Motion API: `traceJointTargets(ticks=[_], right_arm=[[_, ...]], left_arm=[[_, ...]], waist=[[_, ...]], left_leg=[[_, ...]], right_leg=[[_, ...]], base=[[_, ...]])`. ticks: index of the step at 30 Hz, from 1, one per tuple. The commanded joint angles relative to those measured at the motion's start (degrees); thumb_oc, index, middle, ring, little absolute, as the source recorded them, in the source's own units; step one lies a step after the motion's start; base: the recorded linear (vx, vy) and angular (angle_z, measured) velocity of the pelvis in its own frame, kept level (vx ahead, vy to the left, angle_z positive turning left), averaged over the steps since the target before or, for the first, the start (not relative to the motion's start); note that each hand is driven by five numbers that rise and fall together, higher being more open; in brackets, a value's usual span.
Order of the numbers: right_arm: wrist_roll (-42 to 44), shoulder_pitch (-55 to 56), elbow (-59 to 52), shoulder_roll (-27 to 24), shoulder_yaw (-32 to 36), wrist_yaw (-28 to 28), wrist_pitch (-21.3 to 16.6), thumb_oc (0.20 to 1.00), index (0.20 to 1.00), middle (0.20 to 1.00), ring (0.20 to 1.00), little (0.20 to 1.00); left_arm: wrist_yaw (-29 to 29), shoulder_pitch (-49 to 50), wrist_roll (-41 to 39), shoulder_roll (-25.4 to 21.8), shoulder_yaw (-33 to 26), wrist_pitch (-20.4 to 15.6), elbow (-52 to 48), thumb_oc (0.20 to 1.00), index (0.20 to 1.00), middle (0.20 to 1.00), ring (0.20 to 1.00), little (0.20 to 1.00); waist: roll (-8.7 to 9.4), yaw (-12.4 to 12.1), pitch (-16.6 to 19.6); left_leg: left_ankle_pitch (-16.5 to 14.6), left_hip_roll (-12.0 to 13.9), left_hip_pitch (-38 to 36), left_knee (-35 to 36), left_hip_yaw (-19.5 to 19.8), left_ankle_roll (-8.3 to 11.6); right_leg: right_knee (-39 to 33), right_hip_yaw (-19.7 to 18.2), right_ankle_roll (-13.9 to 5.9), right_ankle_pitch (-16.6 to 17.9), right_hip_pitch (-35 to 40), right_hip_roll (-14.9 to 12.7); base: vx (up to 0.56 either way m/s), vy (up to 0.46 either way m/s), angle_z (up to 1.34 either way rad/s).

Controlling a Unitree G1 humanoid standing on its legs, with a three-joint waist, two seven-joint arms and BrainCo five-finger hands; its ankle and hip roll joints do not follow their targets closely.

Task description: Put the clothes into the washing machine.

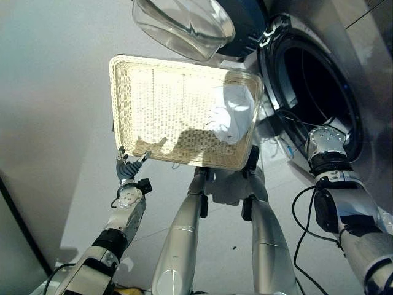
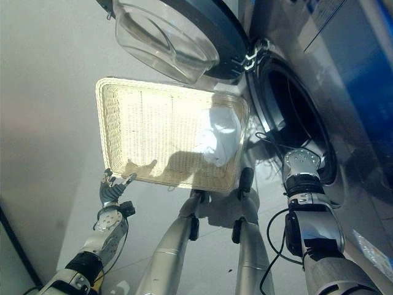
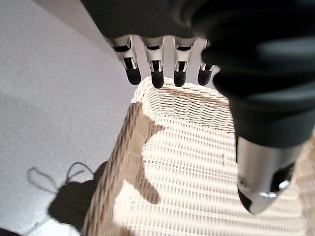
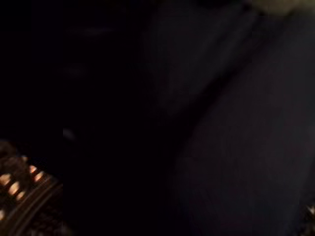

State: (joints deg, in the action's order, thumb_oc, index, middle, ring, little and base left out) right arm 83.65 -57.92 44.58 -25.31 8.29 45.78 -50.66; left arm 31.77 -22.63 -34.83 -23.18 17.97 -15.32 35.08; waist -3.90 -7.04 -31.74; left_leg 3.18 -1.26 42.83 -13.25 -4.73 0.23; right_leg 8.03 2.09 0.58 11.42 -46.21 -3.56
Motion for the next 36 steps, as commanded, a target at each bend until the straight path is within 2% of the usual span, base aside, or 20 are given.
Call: traceJointTargets(ticks=[1, 2, 3, 4, 5, 6, 7, 8, 9, 11, 13, 15, 17, 18, 20, 21, 22, 28, 30, 36], right_arm=[[17.1, 4.3, -10.4, -18.4, 3.7, -6.6, -6.8, 1.000, 1.000, 1.000, 1.000, 1.000], [26.2, 5.1, -10.0, -17.1, 3.4, -13.1, 0.0, 1.000, 1.000, 1.000, 1.000, 1.000], [29.3, 5.1, -8.7, -16.1, 3.6, -17.1, 5.6, 1.000, 1.000, 1.000, 1.000, 1.000], [29.3, 5.9, -9.0, -14.0, 2.7, -17.1, 14.3, 1.000, 1.000, 1.000, 1.000, 1.000], [29.3, 6.0, -8.8, -13.8, 2.7, -17.1, 15.2, 1.000, 1.000, 1.000, 1.000, 1.000], [29.3, 6.3, -9.8, -12.0, 1.5, -16.9, 20.5, 1.000, 1.000, 1.000, 1.000, 1.000], [29.3, 6.9, -10.7, -9.3, 0.5, -19.4, 26.4, 1.000, 1.000, 1.000, 1.000, 1.000], [29.3, 7.1, -10.7, -9.1, 0.5, -19.7, 27.0, 1.000, 1.000, 1.000, 1.000, 1.000], [29.3, 8.0, -9.7, -6.9, -1.2, -22.7, 33.4, 1.000, 1.000, 1.000, 1.000, 1.000], [29.3, 7.9, -7.7, -5.8, -3.5, -24.9, 36.1, 1.000, 1.000, 1.000, 1.000, 1.000], [28.1, 7.3, -6.0, -5.6, -4.7, -26.4, 37.2, 1.000, 1.000, 1.000, 1.000, 1.000], [23.0, 7.3, -4.9, -4.6, -5.3, -26.6, 37.2, 1.000, 1.000, 1.000, 1.000, 1.000], [12.4, 6.8, -3.0, -3.2, -7.0, -27.0, 35.4, 1.000, 1.000, 1.000, 1.000, 1.000], [11.9, 6.7, -3.0, -3.1, -7.0, -26.9, 35.2, 1.000, 1.000, 1.000, 1.000, 1.000], [4.9, 7.2, -2.4, -1.7, -8.0, -27.6, 33.0, 1.000, 1.000, 1.000, 1.000, 1.000], [3.9, 7.0, -2.5, -1.4, -8.4, -28.0, 32.4, 1.000, 1.000, 1.000, 1.000, 1.000], [3.3, 7.2, -2.6, -0.9, -8.7, -28.3, 31.9, 1.000, 1.000, 1.000, 1.000, 1.000], [1.1, 11.8, -5.5, 3.6, -9.9, -31.4, 32.4, 1.000, 1.000, 1.000, 1.000, 1.000], [-2.8, 16.4, -8.7, 6.2, -11.4, -32.3, 33.3, 1.000, 1.000, 1.000, 1.000, 1.000], [-6.8, 23.9, -13.1, 9.9, -15.0, -33.3, 31.7, 1.000, 1.000, 1.000, 1.000, 1.000]], left_arm=[[-2.7, 2.5, -2.3, -1.2, -2.4, -0.3, 0.7, 1.000, 1.000, 1.000, 1.000, 1.000], [-3.7, 2.3, -2.5, -1.1, -2.0, -0.3, 1.0, 1.000, 1.000, 1.000, 1.000, 1.000], [-4.3, 1.9, -2.6, -1.1, -1.8, -0.2, 1.3, 1.000, 1.000, 1.000, 1.000, 1.000], [-4.3, 1.9, -2.2, -1.0, -1.0, -0.1, 1.3, 1.000, 1.000, 1.000, 1.000, 1.000], [-4.3, 1.8, -2.1, -1.0, -1.0, 0.0, 1.2, 1.000, 1.000, 1.000, 1.000, 1.000], [-4.6, 2.0, -2.3, -0.7, -0.6, 0.2, 1.0, 1.000, 1.000, 1.000, 1.000, 1.000], [-4.0, 1.9, -2.1, 0.3, 0.2, 0.1, 1.1, 1.000, 1.000, 1.000, 1.000, 1.000], [-4.0, 1.9, -2.0, 0.3, 0.2, 0.1, 1.1, 1.000, 1.000, 1.000, 1.000, 1.000], [-3.7, 1.8, -2.0, 1.0, 1.0, 0.1, 1.6, 1.000, 1.000, 1.000, 1.000, 1.000], [-3.5, 1.3, -2.2, 1.8, 1.6, 0.1, 2.3, 1.000, 1.000, 1.000, 1.000, 1.000], [-3.7, 0.7, -2.3, 2.4, 1.7, -0.1, 3.0, 1.000, 1.000, 1.000, 1.000, 1.000], [-4.1, 0.6, -2.4, 2.9, 2.0, -0.1, 3.6, 1.000, 1.000, 1.000, 1.000, 1.000], [-4.5, 0.1, -3.0, 3.5, 2.3, -0.1, 4.6, 1.000, 1.000, 1.000, 1.000, 1.000], [-4.5, 0.0, -3.0, 3.6, 2.3, -0.1, 4.7, 1.000, 1.000, 1.000, 1.000, 1.000], [-4.5, 0.4, -3.2, 3.9, 2.2, -0.3, 5.6, 1.000, 1.000, 1.000, 1.000, 1.000], [-4.5, 0.1, -3.2, 4.0, 2.0, -0.4, 5.7, 1.000, 1.000, 1.000, 1.000, 1.000], [-4.5, 0.4, -3.2, 4.2, 2.0, -0.4, 6.0, 1.000, 1.000, 1.000, 1.000, 1.000], [-4.2, 0.5, -3.3, 5.2, 0.8, -1.2, 7.2, 1.000, 1.000, 1.000, 1.000, 1.000], [-3.4, 1.2, -3.3, 6.1, 0.2, -1.7, 6.7, 1.000, 1.000, 1.000, 1.000, 1.000], [-1.2, 2.8, -2.6, 7.7, 0.1, -3.1, 6.1, 1.000, 1.000, 1.000, 1.000, 1.000]], waist=[[-2.17, 7.0, 1.9], [-2.40, 7.0, 1.9], [-2.49, 7.0, 1.9], [-2.67, 6.9, 1.9], [-2.61, 6.9, 1.9], [-2.77, 6.8, 1.9], [-2.93, 6.7, 1.9], [-2.88, 6.7, 1.9], [-2.93, 6.6, 1.9], [-3.00, 6.3, 1.9], [-3.11, 6.3, 1.9], [-3.28, 6.3, 1.9], [-3.50, 6.0, 1.9], [-3.50, 6.0, 1.9], [-3.51, 5.8, 1.9], [-3.51, 5.8, 1.9], [-3.52, 5.8, 1.9], [-3.11, 6.3, 1.9], [-2.79, 6.8, 1.9], [-2.02, 7.8, 1.9]], left_leg=[[0.1, -2.0, -2.2, 1.4, 2.8, 2.52], [0.0, -2.0, -2.3, 1.5, 2.7, 2.47], [0.9, -2.1, -1.7, 1.7, 2.5, 2.39], [0.3, -2.1, -2.2, 1.8, 2.5, 2.35], [0.9, -2.2, -1.8, 1.9, 2.4, 2.31], [1.3, -2.1, -1.5, 2.2, 2.2, 2.34], [1.5, -2.0, -1.3, 2.4, 1.9, 2.45], [1.5, -2.0, -1.3, 2.4, 1.9, 2.46], [1.5, -1.9, -1.5, 2.7, 1.8, 2.43], [1.2, -1.8, -2.0, 3.0, 1.6, 2.53], [2.1, -1.7, -1.4, 3.5, 1.5, 2.53], [2.0, -1.7, -1.8, 3.9, 1.6, 2.55], [2.5, -1.7, -1.8, 4.7, 1.5, 2.60], [2.6, -1.7, -1.8, 4.8, 1.5, 2.60], [2.1, -1.8, -2.7, 5.2, 1.7, 2.60], [2.8, -1.7, -2.0, 5.4, 1.6, 2.61], [2.2, -1.7, -2.7, 5.4, 1.6, 2.67], [3.2, -1.7, -2.3, 6.3, 1.2, 2.64], [3.4, -1.6, -2.4, 6.6, 1.0, 2.58], [3.7, -1.5, -2.5, 7.3, 0.8, 2.47]], right_leg=[[8.1, 3.4, -5.18, -7.6, 1.3, 0.6], [8.0, 3.4, -5.18, -7.7, 1.4, 0.4], [7.5, 3.5, -5.06, -6.8, 0.9, 0.3], [7.6, 3.5, -5.09, -7.4, 1.3, 0.3], [7.3, 3.5, -5.01, -6.8, 1.0, 0.2], [7.0, 3.7, -4.90, -6.5, 0.8, 0.2], [6.9, 3.8, -4.81, -6.6, 0.8, 0.2], [6.9, 3.8, -4.80, -6.6, 0.8, 0.2], [7.0, 3.9, -4.74, -7.0, 1.1, 0.2], [7.0, 4.0, -4.73, -7.7, 1.6, 0.3], [6.6, 4.0, -4.61, -6.9, 1.1, 0.4], [6.6, 4.0, -4.56, -7.3, 1.3, 0.5], [6.1, 4.1, -4.39, -7.1, 1.3, 0.6], [6.0, 4.2, -4.38, -7.0, 1.3, 0.6], [6.1, 4.2, -4.42, -7.7, 2.0, 0.8], [5.7, 4.3, -4.33, -7.0, 1.5, 0.8], [5.8, 4.3, -4.37, -7.7, 2.0, 0.8], [4.7, 4.1, -4.39, -6.5, 1.6, 1.0], [4.4, 3.8, -4.37, -6.3, 1.6, 1.1], [3.9, 3.0, -4.49, -6.0, 1.7, 1.4]], base=[[0.04, 0.009, -0.14], [0.00, 0.009, -0.07], [0.00, 0.000, 0.00], [-0.02, -0.013, 0.08], [0.00, -0.010, 0.11], [-0.03, 0.003, 0.12], [-0.01, 0.005, 0.10], [0.00, -0.003, 0.09], [-0.01, -0.009, 0.06], [-0.01, 0.006, -0.02], [-0.02, 0.011, -0.20], [-0.02, 0.016, -0.26], [-0.06, 0.032, -0.03], [0.00, 0.000, 0.00], [-0.03, 0.011, -0.04], [-0.04, 0.023, -0.05], [-0.07, 0.040, -0.04], [-0.04, 0.052, 0.00], [-0.04, 0.101, 0.00], [-0.04, 0.057, 0.01]])
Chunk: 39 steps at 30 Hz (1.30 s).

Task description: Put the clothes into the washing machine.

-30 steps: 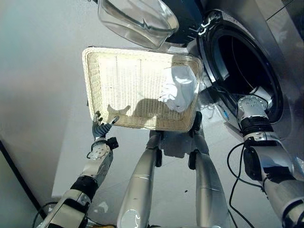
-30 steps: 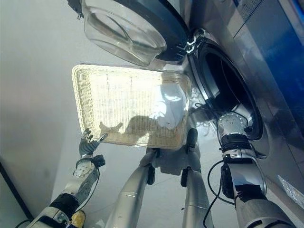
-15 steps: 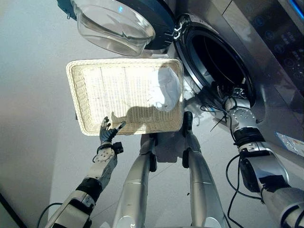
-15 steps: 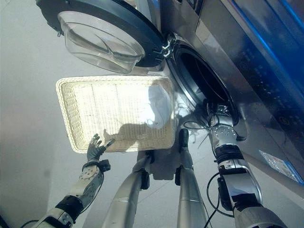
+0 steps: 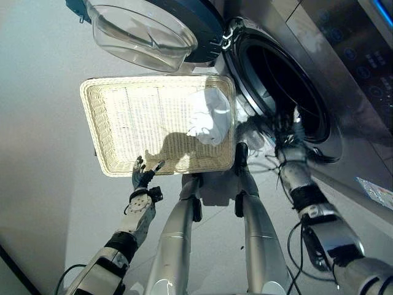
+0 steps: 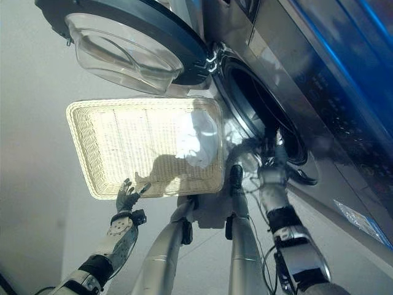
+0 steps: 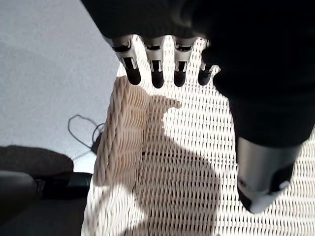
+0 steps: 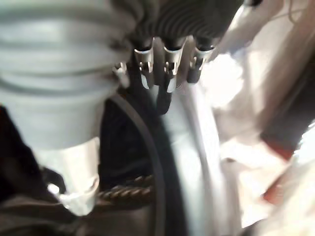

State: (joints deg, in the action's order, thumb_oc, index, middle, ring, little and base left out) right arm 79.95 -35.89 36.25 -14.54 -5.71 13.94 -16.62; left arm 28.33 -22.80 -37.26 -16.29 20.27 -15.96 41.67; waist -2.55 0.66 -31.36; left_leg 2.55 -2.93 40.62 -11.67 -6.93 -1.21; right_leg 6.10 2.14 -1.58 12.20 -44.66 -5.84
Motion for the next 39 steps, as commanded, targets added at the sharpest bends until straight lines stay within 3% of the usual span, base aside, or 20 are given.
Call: traceJointTargets(ticks=[1, 6, 9, 10, 14, 15, 16, 17, 18, 19, 20, 22, 27, 39], right_arm=[[-3.6, 2.9, -5.5, -0.3, -1.5, -1.6, -2.8, 1.000, 1.000, 1.000, 1.000, 1.000], [-14.2, 10.1, -11.1, 2.0, -6.2, -0.4, -5.9, 1.000, 1.000, 1.000, 1.000, 1.000], [-32.2, 11.9, -13.2, 2.1, -9.7, 3.8, -7.7, 1.000, 1.000, 1.000, 1.000, 1.000], [-47.4, 11.7, -13.4, 0.7, -12.2, 8.6, -7.2, 1.000, 1.000, 1.000, 1.000, 1.000], [-75.9, 9.7, -13.4, -4.1, -17.2, 18.9, -1.9, 1.000, 1.000, 1.000, 1.000, 1.000], [-77.2, 9.2, -13.4, -4.6, -17.4, 19.5, -2.1, 1.000, 1.000, 1.000, 1.000, 1.000], [-84.6, 8.5, -13.3, -6.2, -18.6, 20.6, -0.7, 1.000, 1.000, 1.000, 1.000, 1.000], [-101.0, 5.2, -12.6, -9.7, -21.5, 24.1, 2.9, 1.000, 1.000, 1.000, 1.000, 1.000], [-101.1, 4.9, -12.6, -9.7, -21.6, 24.2, 2.9, 1.000, 1.000, 1.000, 1.000, 1.000], [-113.9, 1.7, -12.2, -12.2, -24.9, 25.1, 8.2, 1.000, 1.000, 1.000, 1.000, 1.000], [-118.1, -0.7, -11.6, -13.8, -27.3, 25.0, 10.6, 1.000, 1.000, 1.000, 1.000, 1.000], [-119.6, -7.1, -8.9, -16.8, -32.7, 23.5, 12.4, 1.000, 1.000, 1.000, 1.000, 1.000], [-119.7, -15.5, -5.5, -19.0, -40.2, 20.6, 12.0, 1.000, 1.000, 1.000, 1.000, 1.000], [-116.4, -22.4, 4.5, -17.2, -45.9, 18.4, 17.3, 1.000, 1.000, 1.000, 1.000, 1.000]], left_arm=[[2.7, 3.2, -0.1, 1.0, -2.2, -2.6, -0.7, 1.000, 1.000, 1.000, 1.000, 1.000], [7.0, 5.6, -0.1, 2.3, -3.0, -4.1, -2.3, 1.000, 1.000, 1.000, 1.000, 1.000], [8.2, 6.2, -0.4, 3.1, -3.7, -4.3, -2.5, 1.000, 1.000, 1.000, 1.000, 1.000], [8.4, 6.6, -0.6, 3.4, -4.1, -3.8, -2.8, 1.000, 1.000, 1.000, 1.000, 1.000], [6.7, 6.8, -0.9, 3.5, -5.3, -2.7, -2.2, 1.000, 1.000, 1.000, 1.000, 1.000], [6.5, 6.6, -0.9, 3.4, -5.4, -2.6, -2.2, 1.000, 1.000, 1.000, 1.000, 1.000], [5.8, 6.8, -1.0, 3.2, -5.5, -2.5, -1.9, 1.000, 1.000, 1.000, 1.000, 1.000], [4.1, 6.3, -1.3, 2.7, -5.8, -2.0, -0.8, 1.000, 1.000, 1.000, 1.000, 1.000], [4.1, 6.0, -1.3, 2.7, -5.9, -2.0, -0.7, 1.000, 1.000, 1.000, 1.000, 1.000], [2.9, 5.6, -1.4, 2.2, -5.9, -1.6, 0.2, 1.000, 1.000, 1.000, 1.000, 1.000], [2.0, 5.0, -1.5, 1.8, -5.8, -1.4, 1.0, 1.000, 1.000, 1.000, 1.000, 1.000], [-0.3, 3.7, -1.8, 0.4, -5.4, -0.8, 2.8, 1.000, 1.000, 1.000, 1.000, 1.000], [-2.9, 0.6, -3.2, -2.0, -3.9, -0.2, 5.8, 1.000, 1.000, 1.000, 1.000, 1.000], [-4.4, -0.9, -3.6, -2.7, -1.1, -0.3, 6.4, 1.000, 1.000, 1.000, 1.000, 1.000]], waist=[[-3.26, 0.2, 1.6], [-2.71, 1.0, 1.6], [-2.42, 1.2, 1.6], [-2.31, 1.2, 1.6], [-2.20, 0.6, 1.6], [-2.20, 0.5, 1.6], [-2.21, 0.3, 1.6], [-2.26, -0.3, 1.6], [-2.28, -0.2, 1.6], [-2.30, -0.8, 1.6], [-2.29, -1.3, 1.6], [-2.03, -2.6, 1.6], [-1.22, -4.5, 1.6], [-1.65, -7.8, 1.6]], left_leg=[[4.4, 0.2, -0.4, 5.9, 3.0, 3.88], [4.6, 0.3, -1.3, 7.1, 2.9, 3.78], [5.4, 0.3, -1.0, 7.8, 3.0, 3.71], [5.1, 0.2, -1.4, 7.9, 3.2, 3.83], [5.3, 0.1, -1.4, 7.8, 3.6, 3.91], [5.6, 0.1, -0.9, 7.7, 3.7, 3.91], [5.3, 0.0, -1.3, 7.6, 3.8, 3.90], [5.3, -0.1, -1.4, 7.5, 4.1, 4.00], [5.6, -0.1, -0.9, 7.4, 4.1, 3.99], [5.3, -0.1, -1.4, 7.4, 4.4, 4.03], [5.3, -0.2, -1.4, 7.3, 4.5, 4.00], [5.2, -0.1, -1.5, 7.3, 5.1, 4.02], [5.5, -0.1, -0.7, 7.2, 6.3, 4.10], [5.3, -0.4, 1.4, 6.8, 8.8, 3.84]], right_leg=[[5.7, 2.8, -2.36, -6.7, 0.2, 3.7], [5.3, 2.0, -2.62, -6.8, 0.8, 3.9], [4.6, 1.8, -2.72, -6.1, 0.7, 3.9], [4.6, 1.9, -2.91, -6.5, 1.2, 3.6], [4.7, 2.4, -3.33, -6.5, 1.5, 3.2], [4.6, 2.5, -3.35, -6.1, 1.1, 3.2], [4.9, 2.7, -3.50, -6.6, 1.5, 3.1], [5.1, 3.2, -3.86, -6.8, 1.7, 2.7], [4.9, 3.2, -3.84, -6.4, 1.4, 2.8], [5.2, 3.7, -4.19, -6.9, 1.9, 2.5], [5.4, 4.1, -4.38, -7.0, 2.0, 2.4], [5.5, 5.2, -4.79, -7.2, 2.4, 2.0], [5.8, 6.9, -5.26, -7.1, 2.2, 1.6], [8.2, 9.0, -5.69, -8.5, 0.8, 1.0]], base=[[-0.07, 0.081, 0.00], [-0.04, 0.081, 0.00], [-0.06, 0.045, 0.03], [-0.07, 0.028, 0.06], [-0.04, 0.008, 0.05], [-0.02, -0.019, 0.09], [-0.04, -0.032, 0.11], [-0.04, -0.029, 0.11], [-0.04, -0.057, 0.12], [-0.03, -0.072, 0.11], [-0.03, -0.128, 0.20], [-0.04, -0.134, 0.26], [-0.03, -0.072, 0.19], [0.00, -0.053, 0.15]])
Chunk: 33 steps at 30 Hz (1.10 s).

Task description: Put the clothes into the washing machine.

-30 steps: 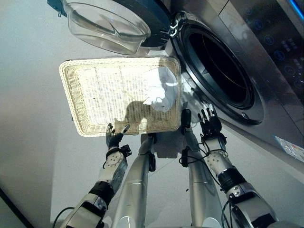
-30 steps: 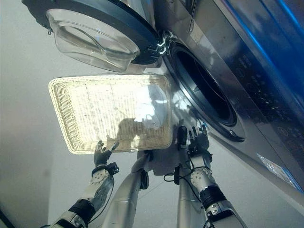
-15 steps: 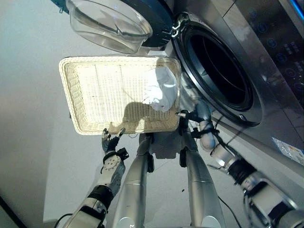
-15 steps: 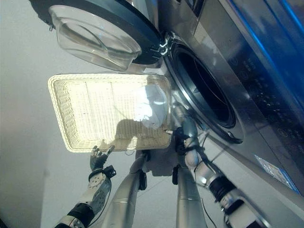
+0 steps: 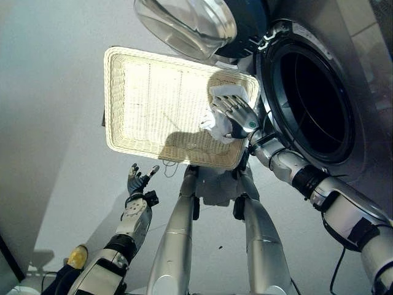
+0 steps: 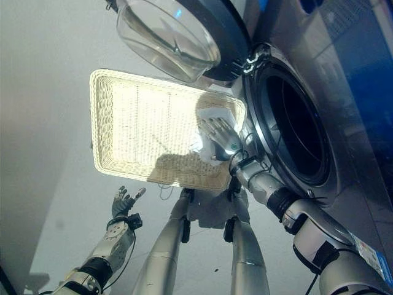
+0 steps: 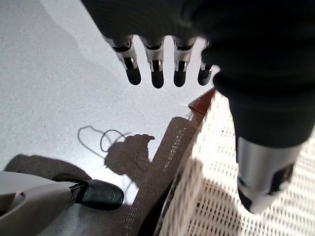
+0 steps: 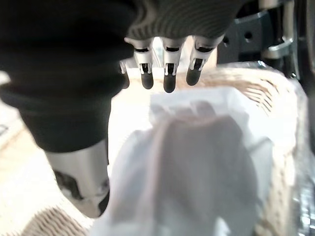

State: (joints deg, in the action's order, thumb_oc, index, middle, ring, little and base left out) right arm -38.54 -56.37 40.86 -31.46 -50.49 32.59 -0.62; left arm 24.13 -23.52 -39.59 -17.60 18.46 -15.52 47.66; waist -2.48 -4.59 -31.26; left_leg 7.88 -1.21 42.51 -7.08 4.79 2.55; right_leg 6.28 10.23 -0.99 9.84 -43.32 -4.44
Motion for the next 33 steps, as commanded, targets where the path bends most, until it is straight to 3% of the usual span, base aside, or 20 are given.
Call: traceJointTargets(ticks=[1, 3, 8, 13, 17, 18, 19, 21, 22, 23, 24, 25, 28, 33], right_arm=[[2.6, -2.9, 2.4, 0.2, -1.0, -1.5, 2.8, 1.000, 1.000, 1.000, 1.000, 1.000], [3.2, -3.1, 4.4, 0.6, -1.1, -2.2, 3.7, 1.000, 1.000, 1.000, 1.000, 1.000], [4.0, -5.1, 12.2, 1.4, -1.6, -7.6, 12.2, 1.000, 1.000, 1.000, 1.000, 1.000], [4.1, -7.6, 17.1, 1.8, -0.2, -9.2, 15.5, 1.000, 1.000, 1.000, 1.000, 1.000], [1.4, -9.6, 19.9, 1.7, 0.2, -15.5, 18.7, 1.000, 1.000, 1.000, 1.000, 1.000], [-0.2, -10.0, 20.9, 1.4, -0.5, -20.1, 19.7, 1.000, 1.000, 1.000, 1.000, 1.000], [-0.2, -10.1, 20.9, 1.4, -0.5, -20.2, 19.7, 1.000, 1.000, 1.000, 1.000, 1.000], [-3.2, -10.3, 22.3, 1.4, -1.8, -28.8, 20.7, 0.799, 0.799, 0.799, 0.799, 0.799], [-4.6, -10.6, 22.9, 1.4, -2.8, -35.3, 21.3, 0.501, 0.501, 0.501, 0.501, 0.501], [-5.4, -10.6, 23.3, 1.5, -3.2, -38.2, 21.5, 0.482, 0.482, 0.482, 0.482, 0.482], [-6.7, -10.5, 23.9, 1.6, -3.7, -42.1, 21.3, 0.282, 0.282, 0.282, 0.282, 0.282], [-7.2, -10.4, 24.1, 1.7, -3.9, -43.5, 21.0, 0.200, 0.200, 0.200, 0.200, 0.200], [-7.8, -11.0, 25.4, 2.5, -4.2, -47.7, 19.8, 0.200, 0.200, 0.200, 0.200, 0.200], [-7.4, -11.2, 26.2, 3.0, -3.3, -47.2, 18.7, 0.200, 0.200, 0.200, 0.200, 0.200]], left_arm=[[-0.4, -0.5, -1.1, -1.5, 0.8, -0.6, 0.2, 1.000, 1.000, 1.000, 1.000, 1.000], [-0.5, -0.1, -1.0, -1.4, 1.1, -0.7, 0.0, 1.000, 1.000, 1.000, 1.000, 1.000], [-0.6, 0.1, -0.5, -1.9, 1.9, -0.3, -1.6, 1.000, 1.000, 1.000, 1.000, 1.000], [-0.7, 0.1, -0.3, -2.1, 2.5, 0.0, -3.2, 1.000, 1.000, 1.000, 1.000, 1.000], [-0.7, 0.6, 0.2, -1.6, 3.0, -0.5, -4.6, 1.000, 1.000, 1.000, 1.000, 1.000], [-0.7, 0.7, 0.4, -1.6, 3.0, -0.5, -5.4, 1.000, 1.000, 1.000, 1.000, 1.000], [-0.7, 0.7, 0.4, -1.6, 3.0, -0.5, -5.4, 1.000, 1.000, 1.000, 1.000, 1.000], [-0.5, 0.6, 0.7, -1.7, 3.1, -0.2, -6.5, 1.000, 1.000, 1.000, 1.000, 1.000], [-0.7, 0.5, 0.8, -1.9, 3.0, 0.1, -7.1, 1.000, 1.000, 1.000, 1.000, 1.000], [-0.8, 0.4, 0.8, -2.1, 2.9, 0.3, -7.4, 1.000, 1.000, 1.000, 1.000, 1.000], [-0.8, 0.1, 0.7, -2.6, 3.0, 0.8, -7.9, 1.000, 1.000, 1.000, 1.000, 1.000], [-0.9, -0.1, 0.6, -2.9, 3.0, 1.0, -8.2, 1.000, 1.000, 1.000, 1.000, 1.000], [-1.4, -0.4, 1.2, -3.4, 2.6, 1.9, -8.9, 1.000, 1.000, 1.000, 1.000, 1.000], [-1.5, -0.7, 1.9, -3.8, 2.2, 3.1, -9.7, 1.000, 1.000, 1.000, 1.000, 1.000]], waist=[[-1.98, -3.0, 1.5], [-2.13, -3.3, 1.5], [-2.76, -4.7, 1.5], [-3.47, -5.5, 1.5], [-4.30, -6.1, 1.5], [-4.58, -6.3, 1.5], [-4.59, -6.3, 1.5], [-4.77, -6.5, 1.5], [-4.91, -6.7, 1.5], [-4.93, -6.8, 1.5], [-4.95, -6.9, 1.5], [-4.96, -6.9, 1.5], [-4.90, -7.3, 1.5], [-4.65, -7.5, 1.5]], left_leg=[[0.4, -2.2, 0.2, 2.2, -2.6, 0.04], [0.1, -2.2, -0.1, 2.2, -2.4, 0.02], [0.5, -2.0, 1.0, 2.8, -1.7, -0.05], [0.8, -2.0, 2.1, 3.1, -1.4, -0.10], [1.1, -2.0, 3.2, 3.2, -1.2, -0.01], [1.3, -2.0, 3.4, 3.4, -1.2, 0.00], [1.3, -2.0, 3.4, 3.4, -1.2, 0.00], [1.4, -2.1, 3.7, 3.5, -0.9, 0.01], [1.6, -2.0, 3.8, 3.7, -0.8, 0.05], [1.6, -2.0, 3.8, 3.8, -0.7, 0.07], [1.8, -2.0, 3.8, 4.0, -0.5, 0.10], [1.9, -2.1, 3.8, 4.0, -0.3, 0.07], [2.1, -2.2, 3.8, 4.0, 0.3, 0.04], [2.3, -2.1, 3.9, 4.0, 0.8, 0.04]], right_leg=[[8.1, 1.2, -6.29, -5.8, -1.1, -0.4], [8.4, 1.4, -6.35, -6.3, -0.9, -0.6], [8.7, 2.2, -6.46, -6.2, -1.8, -0.8], [9.0, 2.7, -6.52, -5.9, -3.0, -0.9], [9.3, 2.8, -6.44, -5.9, -4.2, -1.0], [9.3, 2.8, -6.37, -5.9, -4.5, -1.0], [9.3, 2.8, -6.37, -5.9, -4.5, -1.0], [9.1, 2.8, -6.16, -5.9, -4.8, -0.9], [9.0, 2.7, -6.04, -5.9, -5.0, -0.9], [9.0, 2.7, -5.98, -5.9, -5.0, -0.9], [8.9, 2.6, -5.86, -5.9, -5.0, -0.8], [8.9, 2.6, -5.77, -5.9, -5.0, -0.7], [8.8, 2.6, -5.54, -5.8, -4.9, -0.6], [8.9, 2.3, -5.45, -5.6, -4.9, -0.2]], base=[[0.02, -0.042, 0.14], [0.02, -0.045, 0.10], [0.01, -0.045, 0.12], [0.02, -0.028, 0.10], [0.01, -0.005, 0.03], [0.00, 0.000, 0.00], [0.00, 0.000, 0.00], [0.00, 0.000, 0.00], [0.00, 0.000, 0.00], [0.00, -0.032, 0.00], [0.00, -0.038, -0.01], [0.01, -0.049, 0.02], [0.01, -0.065, 0.04], [0.01, -0.053, 0.14]])
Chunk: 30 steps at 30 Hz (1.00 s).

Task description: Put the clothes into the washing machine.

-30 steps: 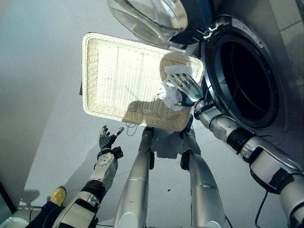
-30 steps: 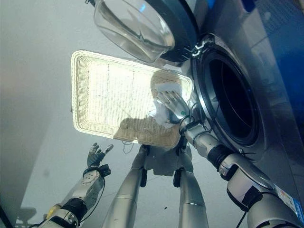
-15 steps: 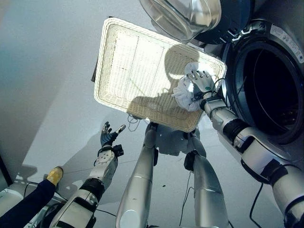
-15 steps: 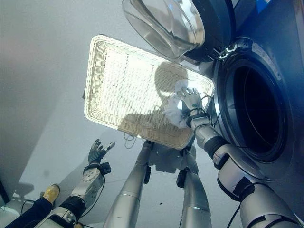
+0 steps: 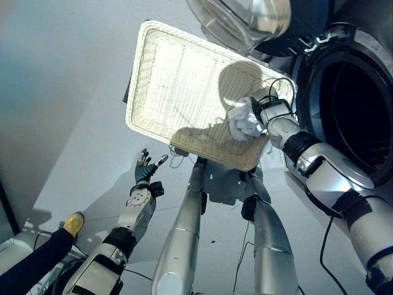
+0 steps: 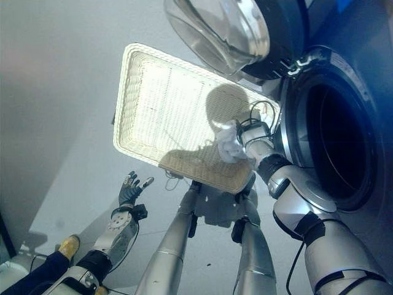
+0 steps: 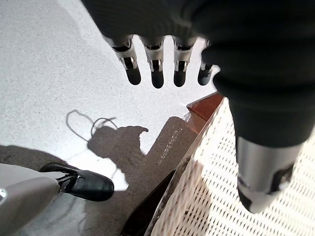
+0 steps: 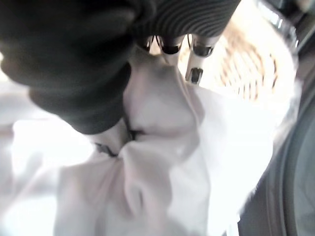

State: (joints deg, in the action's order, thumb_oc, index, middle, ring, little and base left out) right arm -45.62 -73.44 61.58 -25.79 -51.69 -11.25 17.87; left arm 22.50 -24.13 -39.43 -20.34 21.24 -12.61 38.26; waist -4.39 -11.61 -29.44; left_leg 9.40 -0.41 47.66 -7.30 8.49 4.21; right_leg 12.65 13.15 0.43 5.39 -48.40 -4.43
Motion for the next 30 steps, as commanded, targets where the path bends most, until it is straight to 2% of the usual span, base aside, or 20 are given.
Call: traceJointTargets(ticks=[1, 5, 8, 10, 11, 12, 13, 14, 15, 18, 19, 24, 30], right_arm=[[-0.3, 5.8, 5.6, -2.6, -2.0, -2.8, 0.0, 0.200, 0.200, 0.200, 0.200, 0.200], [1.4, 5.6, 5.3, -2.7, -1.1, 1.9, -0.6, 0.200, 0.200, 0.200, 0.200, 0.200], [7.7, 5.4, 4.4, -3.1, -0.5, 8.1, -2.2, 0.200, 0.200, 0.200, 0.200, 0.200], [20.5, 5.5, 3.0, -3.4, 1.1, 13.1, -4.5, 0.200, 0.200, 0.200, 0.200, 0.200], [35.7, 5.9, 0.8, -3.5, 4.0, 14.6, -7.0, 0.200, 0.200, 0.200, 0.200, 0.200], [37.1, 6.1, 0.2, -3.4, 4.6, 14.7, -7.1, 0.200, 0.200, 0.200, 0.200, 0.200], [48.6, 7.3, -2.5, -3.0, 8.1, 15.6, -8.5, 0.200, 0.200, 0.200, 0.200, 0.200], [49.6, 7.6, -3.0, -2.9, 8.7, 15.4, -8.4, 0.200, 0.200, 0.200, 0.200, 0.200], [68.7, 11.3, -9.5, -1.9, 16.1, 14.5, -10.3, 0.200, 0.200, 0.200, 0.200, 0.200], [83.3, 16.1, -16.1, -0.6, 22.1, 13.2, -13.2, 0.200, 0.200, 0.200, 0.200, 0.200], [89.6, 18.5, -18.6, -0.1, 24.3, 11.9, -15.3, 0.200, 0.200, 0.200, 0.200, 0.200], [106.6, 27.2, -28.0, 3.0, 31.7, 6.7, -20.9, 0.200, 0.200, 0.200, 0.200, 0.200], [120.1, 34.2, -35.3, 6.1, 37.8, 5.9, -25.5, 0.200, 0.200, 0.200, 0.200, 0.200]], left_arm=[[0.1, -0.1, 1.9, -1.1, -0.7, 0.3, -0.4, 1.000, 1.000, 1.000, 1.000, 1.000], [0.6, -0.2, 2.4, -1.0, -1.0, 0.8, -0.6, 1.000, 1.000, 1.000, 1.000, 1.000], [1.3, -0.1, 2.6, -1.0, -0.9, 0.8, -0.8, 1.000, 1.000, 1.000, 1.000, 1.000], [1.6, -0.1, 2.8, -1.3, -1.3, 1.2, -1.0, 1.000, 1.000, 1.000, 1.000, 1.000], [1.5, -0.1, 2.8, -1.8, -1.8, 1.6, -1.1, 1.000, 1.000, 1.000, 1.000, 1.000], [1.5, -0.1, 2.7, -1.9, -1.9, 1.7, -1.0, 1.000, 1.000, 1.000, 1.000, 1.000], [1.4, 0.0, 2.8, -2.1, -2.3, 1.8, -0.9, 1.000, 1.000, 1.000, 1.000, 1.000], [1.4, 0.1, 2.8, -2.2, -2.4, 1.8, -0.8, 1.000, 1.000, 1.000, 1.000, 1.000], [1.1, 0.7, 3.0, -2.2, -3.6, 1.8, -0.2, 1.000, 1.000, 1.000, 1.000, 1.000], [1.4, 2.1, 3.2, -1.4, -4.5, 0.8, 0.4, 1.000, 1.000, 1.000, 1.000, 1.000], [2.0, 2.8, 3.6, -0.4, -4.7, 0.0, 0.7, 1.000, 1.000, 1.000, 1.000, 1.000], [4.0, 5.3, 4.2, 2.7, -4.5, -3.4, 2.1, 1.000, 1.000, 1.000, 1.000, 1.000], [5.8, 5.7, 4.3, 4.4, -4.9, -4.5, 3.0, 1.000, 1.000, 1.000, 1.000, 1.000]], waist=[[-2.68, -0.4, -0.4], [-2.33, -0.3, -0.4], [-2.13, -0.1, -0.4], [-1.92, 0.2, -0.4], [-1.73, 0.6, -0.4], [-1.68, 0.7, -0.4], [-1.47, 1.0, -0.4], [-1.42, 1.1, -0.4], [-1.00, 2.1, -0.4], [-0.56, 3.5, -0.4], [-0.45, 4.3, -0.4], [-0.35, 8.0, -0.4], [-0.35, 11.6, -0.4]], left_leg=[[0.8, -2.9, -1.3, 4.2, -2.8, -1.64], [0.8, -2.9, -1.5, 4.2, -2.7, -1.77], [0.7, -3.0, -1.8, 4.2, -2.7, -1.89], [0.5, -2.9, -2.1, 4.1, -2.8, -1.94], [0.4, -2.7, -2.3, 3.9, -3.1, -1.84], [0.3, -2.7, -2.4, 3.9, -3.2, -1.83], [0.1, -2.6, -2.7, 3.7, -3.4, -1.76], [0.1, -2.6, -2.8, 3.7, -3.5, -1.75], [-0.4, -2.5, -3.5, 3.1, -4.2, -1.56], [-1.0, -2.4, -4.2, 2.6, -5.1, -1.42], [-1.2, -2.4, -4.6, 2.4, -5.7, -1.42], [-2.6, -2.8, -6.2, 1.2, -8.2, -1.68], [-4.3, -3.2, -8.1, -0.1, -11.2, -2.19]], right_leg=[[2.5, -0.7, -6.86, -1.1, 0.2, -0.2], [2.2, -1.0, -6.86, -0.9, 0.5, 0.0], [1.9, -1.2, -6.90, -0.6, 0.7, 0.1], [1.7, -1.3, -6.98, -0.4, 0.9, 0.2], [1.7, -1.5, -6.99, -0.3, 1.0, 0.2], [1.7, -1.6, -6.99, -0.3, 1.1, 0.2], [1.7, -1.8, -6.94, -0.3, 1.2, 0.3], [1.7, -1.8, -6.92, -0.4, 1.3, 0.3], [1.9, -2.3, -6.71, -0.7, 1.7, 0.4], [1.7, -3.1, -6.65, -0.6, 1.9, 0.5], [1.4, -3.6, -6.60, -0.4, 2.0, 0.6], [-0.2, -5.9, -6.67, 1.2, 2.3, 0.5], [-1.6, -8.7, -6.88, 2.7, 2.7, 0.4]], base=[[0.00, -0.038, 0.07], [-0.01, -0.020, 0.06], [0.00, 0.000, 0.00], [0.00, 0.000, 0.00], [0.00, 0.000, 0.00], [0.00, 0.000, 0.00], [0.00, 0.000, 0.00], [-0.01, 0.049, -0.05], [-0.01, 0.074, -0.07], [0.00, 0.110, -0.12], [0.00, 0.122, -0.25], [0.01, 0.128, -0.27], [0.01, 0.095, -0.34]])
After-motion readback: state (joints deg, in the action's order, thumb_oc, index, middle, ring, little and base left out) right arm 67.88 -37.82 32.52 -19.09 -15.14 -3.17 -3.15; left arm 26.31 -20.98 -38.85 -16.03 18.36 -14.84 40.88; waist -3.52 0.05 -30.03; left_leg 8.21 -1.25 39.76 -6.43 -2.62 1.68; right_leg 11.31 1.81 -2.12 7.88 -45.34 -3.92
